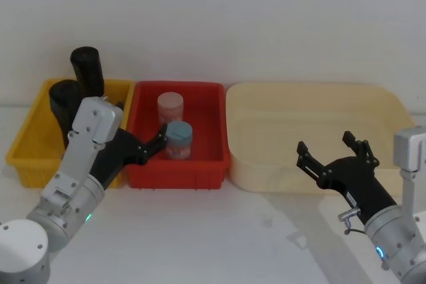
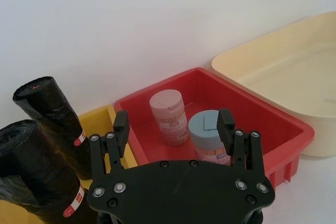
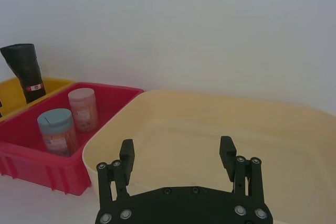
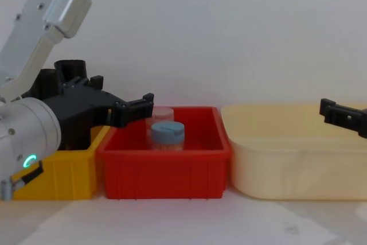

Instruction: Pick up the garbage bag with the one hand and transfer it to the other hand.

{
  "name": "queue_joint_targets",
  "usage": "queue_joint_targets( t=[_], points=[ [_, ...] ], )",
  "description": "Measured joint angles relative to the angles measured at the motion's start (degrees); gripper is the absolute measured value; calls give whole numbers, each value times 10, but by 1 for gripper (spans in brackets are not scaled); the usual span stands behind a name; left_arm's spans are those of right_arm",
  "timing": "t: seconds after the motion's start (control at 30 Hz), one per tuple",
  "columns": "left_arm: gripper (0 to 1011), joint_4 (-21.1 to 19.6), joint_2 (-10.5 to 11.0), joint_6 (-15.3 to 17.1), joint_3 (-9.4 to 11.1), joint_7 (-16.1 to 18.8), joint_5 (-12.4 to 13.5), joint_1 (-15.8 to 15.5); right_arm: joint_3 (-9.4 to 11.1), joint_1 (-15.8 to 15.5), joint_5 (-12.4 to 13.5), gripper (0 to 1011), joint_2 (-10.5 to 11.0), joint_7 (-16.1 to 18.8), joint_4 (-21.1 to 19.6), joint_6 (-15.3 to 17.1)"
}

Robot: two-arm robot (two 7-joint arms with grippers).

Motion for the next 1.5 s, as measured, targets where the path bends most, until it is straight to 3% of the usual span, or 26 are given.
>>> queue_joint_targets(
  t=[0.77,1.07,1.3,1.5],
  points=[
    [1001,0,0,0,0,0,0,0,0,1,0,1001,0,0,0,1],
    [1001,-20,4,17,-3,-9,0,-7,-11,35,-3,1002,8,27,14,24],
    [1001,-72,28,48,-24,-32,-19,-4,-29,83,-10,1001,17,61,26,61],
    [1001,-126,63,76,-69,-55,-53,21,-49,133,-18,1001,21,93,37,101]
  ],
)
